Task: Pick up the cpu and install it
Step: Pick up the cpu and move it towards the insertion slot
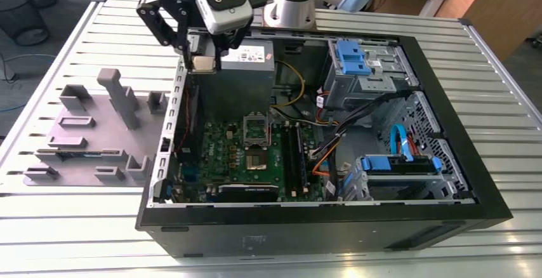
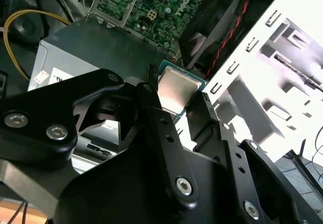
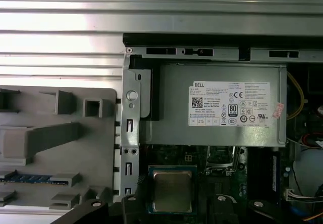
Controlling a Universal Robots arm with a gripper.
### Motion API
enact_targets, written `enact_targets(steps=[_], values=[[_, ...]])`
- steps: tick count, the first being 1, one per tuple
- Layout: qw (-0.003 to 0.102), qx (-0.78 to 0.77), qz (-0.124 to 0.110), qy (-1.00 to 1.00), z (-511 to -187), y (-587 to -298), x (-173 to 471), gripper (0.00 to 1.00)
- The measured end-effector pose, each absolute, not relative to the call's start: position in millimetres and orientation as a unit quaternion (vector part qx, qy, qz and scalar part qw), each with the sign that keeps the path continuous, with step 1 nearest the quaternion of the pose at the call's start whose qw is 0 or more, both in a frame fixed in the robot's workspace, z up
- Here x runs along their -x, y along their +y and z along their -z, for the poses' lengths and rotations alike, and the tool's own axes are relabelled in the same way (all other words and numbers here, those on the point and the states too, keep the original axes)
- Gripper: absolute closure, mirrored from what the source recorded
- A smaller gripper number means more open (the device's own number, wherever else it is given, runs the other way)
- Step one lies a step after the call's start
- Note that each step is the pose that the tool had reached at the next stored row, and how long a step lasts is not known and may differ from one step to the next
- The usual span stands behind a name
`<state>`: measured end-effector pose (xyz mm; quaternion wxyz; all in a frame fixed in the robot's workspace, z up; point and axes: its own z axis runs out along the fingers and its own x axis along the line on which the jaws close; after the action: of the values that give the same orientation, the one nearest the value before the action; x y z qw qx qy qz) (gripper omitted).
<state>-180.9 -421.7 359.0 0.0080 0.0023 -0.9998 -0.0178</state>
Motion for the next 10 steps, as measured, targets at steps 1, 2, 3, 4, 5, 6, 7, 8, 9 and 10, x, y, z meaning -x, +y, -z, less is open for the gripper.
enact_targets(steps=[1, 2, 3, 4, 5, 6, 7, 8, 9, 10], values=[[0.008, -0.002, 0.018, -1.000, -359.0, -421.7, 179.6, 0.53], [0.008, -0.002, 0.018, -1.000, -359.0, -421.7, 178.2, 0.53], [0.008, -0.002, 0.018, -1.000, -359.0, -421.7, 176.9, 0.53], [0.008, -0.002, 0.018, -1.000, -359.0, -421.7, 175.8, 0.53], [0.008, -0.002, 0.018, -1.000, -358.9, -421.7, 174.7, 0.53], [0.008, -0.002, 0.018, -1.000, -359.0, -421.7, 173.6, 0.53], [0.008, -0.002, 0.018, -1.000, -358.9, -421.7, 172.2, 0.53], [0.008, -0.002, 0.018, -1.000, -358.9, -421.7, 170.9, 0.53], [0.008, -0.002, 0.018, -1.000, -358.9, -421.7, 170.0, 0.53], [0.008, -0.002, 0.018, -1.000, -358.9, -421.7, 169.2, 0.53]])
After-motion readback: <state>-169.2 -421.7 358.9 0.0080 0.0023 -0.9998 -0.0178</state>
